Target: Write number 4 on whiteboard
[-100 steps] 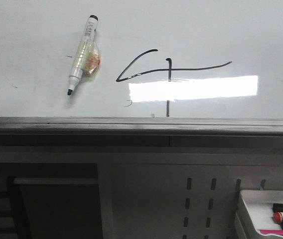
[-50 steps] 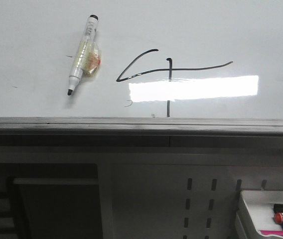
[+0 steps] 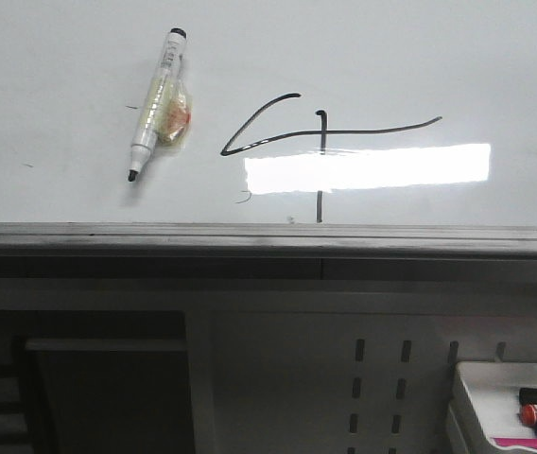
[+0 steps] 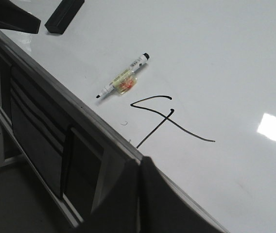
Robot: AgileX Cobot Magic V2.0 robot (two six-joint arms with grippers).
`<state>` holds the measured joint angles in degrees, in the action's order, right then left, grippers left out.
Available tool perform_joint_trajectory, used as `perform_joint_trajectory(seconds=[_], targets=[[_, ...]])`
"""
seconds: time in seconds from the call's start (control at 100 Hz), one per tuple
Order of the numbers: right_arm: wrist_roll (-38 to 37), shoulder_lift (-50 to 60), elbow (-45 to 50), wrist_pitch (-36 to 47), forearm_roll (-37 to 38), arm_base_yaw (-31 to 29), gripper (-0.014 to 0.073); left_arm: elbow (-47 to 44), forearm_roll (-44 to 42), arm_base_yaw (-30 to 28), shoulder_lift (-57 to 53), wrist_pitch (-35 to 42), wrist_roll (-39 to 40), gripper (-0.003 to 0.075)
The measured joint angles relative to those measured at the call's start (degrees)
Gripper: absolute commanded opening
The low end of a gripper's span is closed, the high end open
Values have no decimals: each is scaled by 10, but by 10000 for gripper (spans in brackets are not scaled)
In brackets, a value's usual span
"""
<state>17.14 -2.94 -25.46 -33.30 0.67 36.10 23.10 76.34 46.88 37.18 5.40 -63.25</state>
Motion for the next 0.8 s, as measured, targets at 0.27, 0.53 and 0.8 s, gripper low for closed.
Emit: perform_joint_trajectory(seconds=[0.27,0.53,0.8], targets=[[0,0,0,0,0,0,-66,-53,-153,-16,-78,59,5,-20],[0,0,0,0,0,0,-66,-168,-534,-183,-193,76,298,-20],[0,0,0,0,0,0,-66,-234,-719,-366,-313,-14,544,-20]])
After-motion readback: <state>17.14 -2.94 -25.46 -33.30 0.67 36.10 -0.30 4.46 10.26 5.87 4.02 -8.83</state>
